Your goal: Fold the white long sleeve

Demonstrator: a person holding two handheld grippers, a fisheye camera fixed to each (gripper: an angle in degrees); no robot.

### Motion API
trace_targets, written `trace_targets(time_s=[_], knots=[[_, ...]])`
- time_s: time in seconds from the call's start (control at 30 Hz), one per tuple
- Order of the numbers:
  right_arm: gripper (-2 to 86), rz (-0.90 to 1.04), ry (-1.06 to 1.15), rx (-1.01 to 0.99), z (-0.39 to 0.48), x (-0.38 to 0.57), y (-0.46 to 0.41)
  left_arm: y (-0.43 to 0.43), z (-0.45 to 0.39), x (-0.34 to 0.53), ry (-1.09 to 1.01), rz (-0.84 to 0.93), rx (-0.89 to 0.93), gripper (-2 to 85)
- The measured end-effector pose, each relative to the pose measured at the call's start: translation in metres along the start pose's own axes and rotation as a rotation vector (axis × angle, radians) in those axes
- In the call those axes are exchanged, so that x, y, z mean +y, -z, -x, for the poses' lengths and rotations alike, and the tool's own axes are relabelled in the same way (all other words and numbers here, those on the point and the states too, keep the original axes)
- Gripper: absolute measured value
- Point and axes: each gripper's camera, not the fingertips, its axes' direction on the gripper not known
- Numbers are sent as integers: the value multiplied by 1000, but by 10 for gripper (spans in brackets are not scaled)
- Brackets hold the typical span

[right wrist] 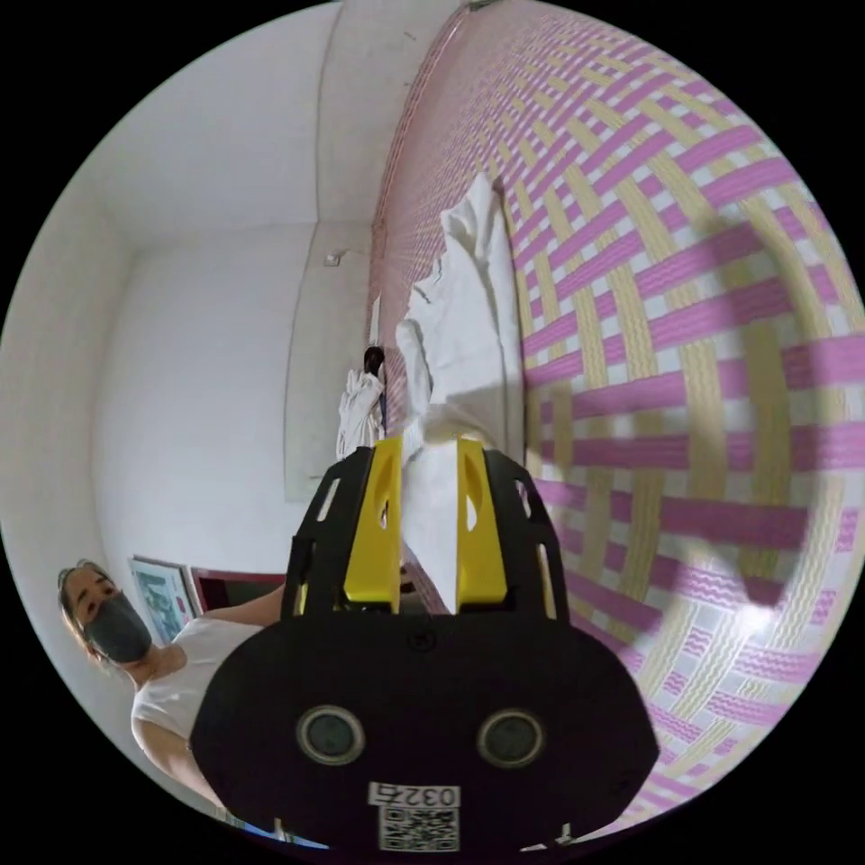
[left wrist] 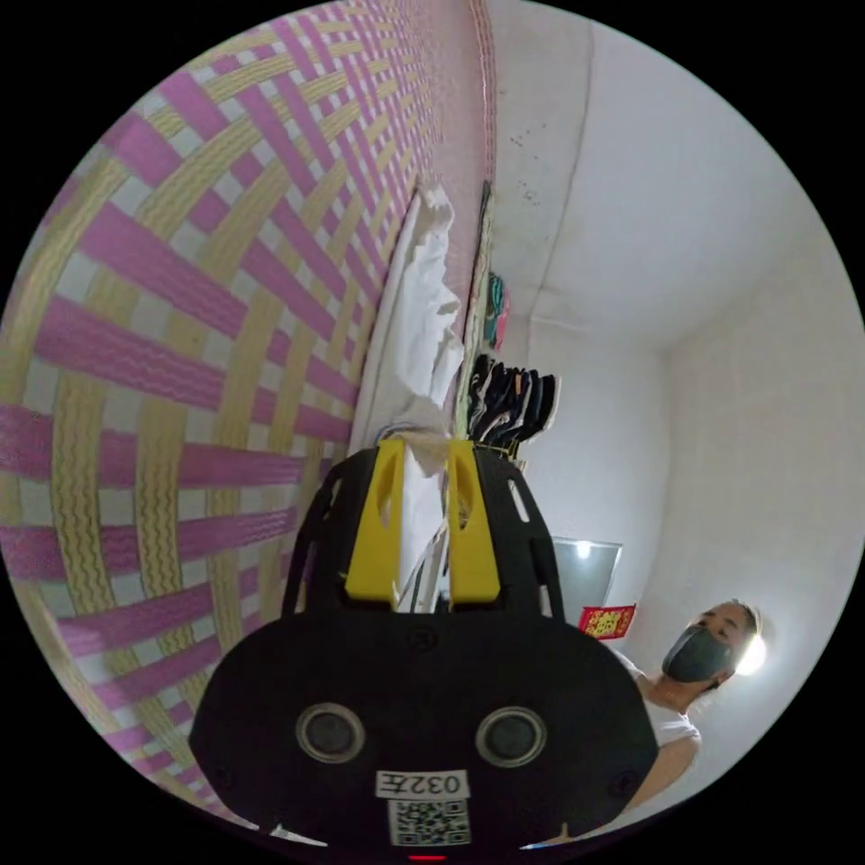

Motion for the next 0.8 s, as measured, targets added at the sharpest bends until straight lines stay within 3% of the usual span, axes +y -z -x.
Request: trace_targets(time_s=[0.13,0.3,0.57,0.8], knots=[[75,-152,17,83,7,33,17,9,-3,33,-46,-94,-13,38],[87,-98,136,214,24,91,4,12,-10,89,-129,-138,-98,59],[115,121,347,370,32,133,-55,-54,-31,145,-468,181,-387,115],[89,221,452,532,50,128,-84,-87,-47,167,-677,264,-585,88]])
